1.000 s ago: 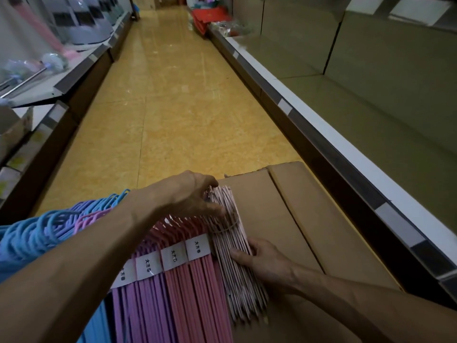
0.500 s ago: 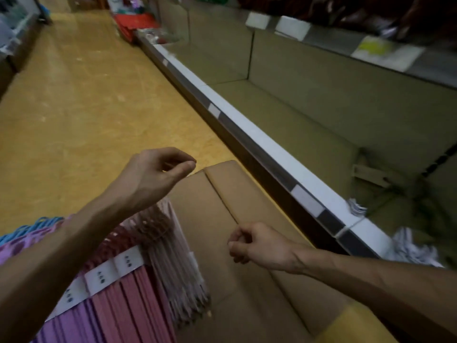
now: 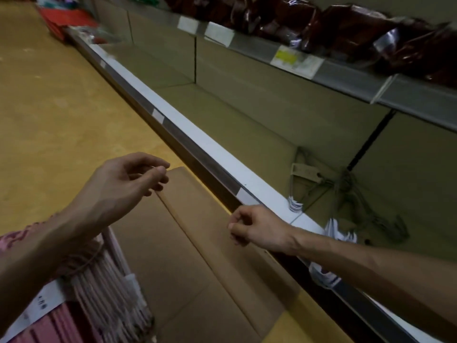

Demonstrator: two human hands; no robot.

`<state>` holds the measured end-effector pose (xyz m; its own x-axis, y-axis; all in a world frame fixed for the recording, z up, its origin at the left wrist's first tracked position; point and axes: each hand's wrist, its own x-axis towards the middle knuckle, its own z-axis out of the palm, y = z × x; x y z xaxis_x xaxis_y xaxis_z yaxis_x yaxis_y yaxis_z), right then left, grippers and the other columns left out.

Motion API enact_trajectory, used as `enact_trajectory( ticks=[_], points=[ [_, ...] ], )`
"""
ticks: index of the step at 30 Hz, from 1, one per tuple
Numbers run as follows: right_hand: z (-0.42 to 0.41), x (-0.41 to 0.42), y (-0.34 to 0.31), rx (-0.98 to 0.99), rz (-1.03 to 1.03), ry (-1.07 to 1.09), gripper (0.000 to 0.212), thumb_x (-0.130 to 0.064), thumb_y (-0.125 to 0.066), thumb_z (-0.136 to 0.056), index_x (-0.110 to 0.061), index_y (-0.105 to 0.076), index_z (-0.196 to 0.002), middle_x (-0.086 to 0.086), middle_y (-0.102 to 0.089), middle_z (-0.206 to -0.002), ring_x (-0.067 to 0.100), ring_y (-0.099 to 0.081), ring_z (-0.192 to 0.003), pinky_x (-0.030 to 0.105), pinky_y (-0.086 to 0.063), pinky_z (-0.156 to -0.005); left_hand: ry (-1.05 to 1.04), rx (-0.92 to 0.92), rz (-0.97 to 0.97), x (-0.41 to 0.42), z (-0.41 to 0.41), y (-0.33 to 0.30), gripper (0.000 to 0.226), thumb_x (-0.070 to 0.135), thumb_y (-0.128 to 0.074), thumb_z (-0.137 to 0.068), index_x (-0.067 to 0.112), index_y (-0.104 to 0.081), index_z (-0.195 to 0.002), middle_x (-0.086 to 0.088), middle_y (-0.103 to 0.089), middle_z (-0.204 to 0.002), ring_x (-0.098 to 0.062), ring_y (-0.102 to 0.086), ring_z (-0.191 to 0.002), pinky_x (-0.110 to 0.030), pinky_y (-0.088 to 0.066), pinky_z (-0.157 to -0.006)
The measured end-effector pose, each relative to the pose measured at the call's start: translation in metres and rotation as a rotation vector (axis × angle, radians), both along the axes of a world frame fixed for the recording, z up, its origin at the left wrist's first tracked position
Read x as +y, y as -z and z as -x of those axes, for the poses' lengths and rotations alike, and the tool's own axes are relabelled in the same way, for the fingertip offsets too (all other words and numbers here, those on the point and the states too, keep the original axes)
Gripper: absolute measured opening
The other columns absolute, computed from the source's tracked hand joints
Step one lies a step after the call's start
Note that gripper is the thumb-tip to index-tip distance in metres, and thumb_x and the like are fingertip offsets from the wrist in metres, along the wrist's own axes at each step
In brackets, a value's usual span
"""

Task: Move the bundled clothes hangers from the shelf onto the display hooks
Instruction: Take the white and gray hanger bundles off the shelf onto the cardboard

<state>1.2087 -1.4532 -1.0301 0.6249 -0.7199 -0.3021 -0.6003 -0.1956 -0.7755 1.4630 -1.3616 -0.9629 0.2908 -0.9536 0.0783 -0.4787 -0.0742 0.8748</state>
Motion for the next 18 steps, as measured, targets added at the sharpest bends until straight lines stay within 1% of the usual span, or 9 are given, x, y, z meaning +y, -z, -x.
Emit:
enact_trajectory(
  ticks=[3,6,7,9,10,12,14,16,18],
  points=[
    [0.04,-0.018,-0.017,-0.009,0.051,0.123,0.012,-0.018,-0.057,-0.1,-0.011,-0.065,-0.104,0.007,-0.073,-0.089,0.016,-0.071,-0.08,0.032,-0.061,-0.075,0.032,0.008,-0.002,-0.023,0.025,0.004,0.019,0.029,-0.056,-0.097,0.029,-0.066,-0.112,0.007,-0.071,-0.098,-0.007,-0.068,-0.09,-0.029,-0.055,-0.079],
    [0.088,-0.038,-0.028,-0.011,0.131,0.268,0.008,-0.016,-0.058,-0.099,-0.011,-0.065,-0.1,0.007,-0.073,-0.088,0.017,-0.071,-0.078,0.038,-0.062,-0.075,0.081,0.04,0.001,-0.047,0.055,0.009,0.018,0.029,-0.056,-0.097,0.029,-0.067,-0.111,0.007,-0.07,-0.097,-0.008,-0.069,-0.089,-0.025,-0.054,-0.073],
    [0.105,-0.045,-0.03,0.003,0.173,0.308,0.008,-0.015,-0.058,-0.099,-0.012,-0.065,-0.1,0.005,-0.073,-0.087,0.016,-0.071,-0.077,0.037,-0.061,-0.076,0.098,0.058,-0.005,-0.054,0.067,0.011,0.018,0.028,-0.056,-0.097,0.029,-0.067,-0.111,0.007,-0.07,-0.097,-0.008,-0.069,-0.088,-0.024,-0.054,-0.072],
    [0.14,-0.056,-0.033,0.088,0.284,0.397,0.01,-0.017,-0.058,-0.098,-0.016,-0.066,-0.105,0.001,-0.072,-0.091,0.012,-0.068,-0.081,0.029,-0.057,-0.075,0.144,0.082,-0.015,-0.068,0.091,0.015,0.017,0.026,-0.057,-0.097,0.027,-0.068,-0.111,0.008,-0.071,-0.095,-0.006,-0.07,-0.085,-0.024,-0.055,-0.072],
    [0.158,-0.062,-0.034,0.145,0.359,0.447,0.013,-0.018,-0.059,-0.097,-0.018,-0.067,-0.107,-0.001,-0.071,-0.096,0.013,-0.066,-0.086,0.027,-0.054,-0.076,0.173,0.085,-0.017,-0.075,0.102,0.018,0.017,0.026,-0.057,-0.098,0.026,-0.068,-0.11,0.008,-0.072,-0.093,-0.005,-0.07,-0.083,-0.026,-0.057,-0.073],
    [0.194,-0.072,-0.034,0.225,0.453,0.522,0.018,-0.016,-0.059,-0.097,-0.015,-0.067,-0.113,0.003,-0.07,-0.106,0.018,-0.064,-0.097,0.027,-0.046,-0.079,0.23,0.083,-0.027,-0.088,0.126,0.022,0.016,0.026,-0.057,-0.098,0.026,-0.069,-0.11,0.009,-0.073,-0.092,-0.004,-0.07,-0.08,-0.031,-0.059,-0.077],
    [0.224,-0.08,-0.027,0.286,0.456,0.574,0.02,-0.017,-0.058,-0.098,-0.012,-0.065,-0.116,0.007,-0.068,-0.113,0.023,-0.062,-0.102,0.025,-0.042,-0.08,0.276,0.077,-0.049,-0.1,0.148,0.025,0.016,0.028,-0.056,-0.098,0.028,-0.069,-0.108,0.01,-0.073,-0.094,-0.004,-0.071,-0.079,-0.034,-0.06,-0.079],
    [0.248,-0.088,-0.018,0.369,0.413,0.631,0.026,-0.029,-0.059,-0.098,-0.012,-0.063,-0.118,0.01,-0.067,-0.116,0.025,-0.061,-0.101,0.026,-0.042,-0.079,0.319,0.08,-0.08,-0.111,0.171,0.03,0.015,0.03,-0.056,-0.098,0.031,-0.068,-0.107,0.012,-0.071,-0.096,-0.003,-0.071,-0.079,-0.035,-0.06,-0.08],
    [0.259,-0.094,-0.013,0.438,0.332,0.672,0.038,-0.042,-0.06,-0.096,-0.014,-0.061,-0.122,0.009,-0.065,-0.121,0.024,-0.059,-0.1,0.028,-0.045,-0.081,0.372,0.089,-0.112,-0.119,0.192,0.037,0.013,0.031,-0.056,-0.098,0.032,-0.067,-0.106,0.013,-0.07,-0.099,0.0,-0.07,-0.078,-0.033,-0.058,-0.08]
  ],
)
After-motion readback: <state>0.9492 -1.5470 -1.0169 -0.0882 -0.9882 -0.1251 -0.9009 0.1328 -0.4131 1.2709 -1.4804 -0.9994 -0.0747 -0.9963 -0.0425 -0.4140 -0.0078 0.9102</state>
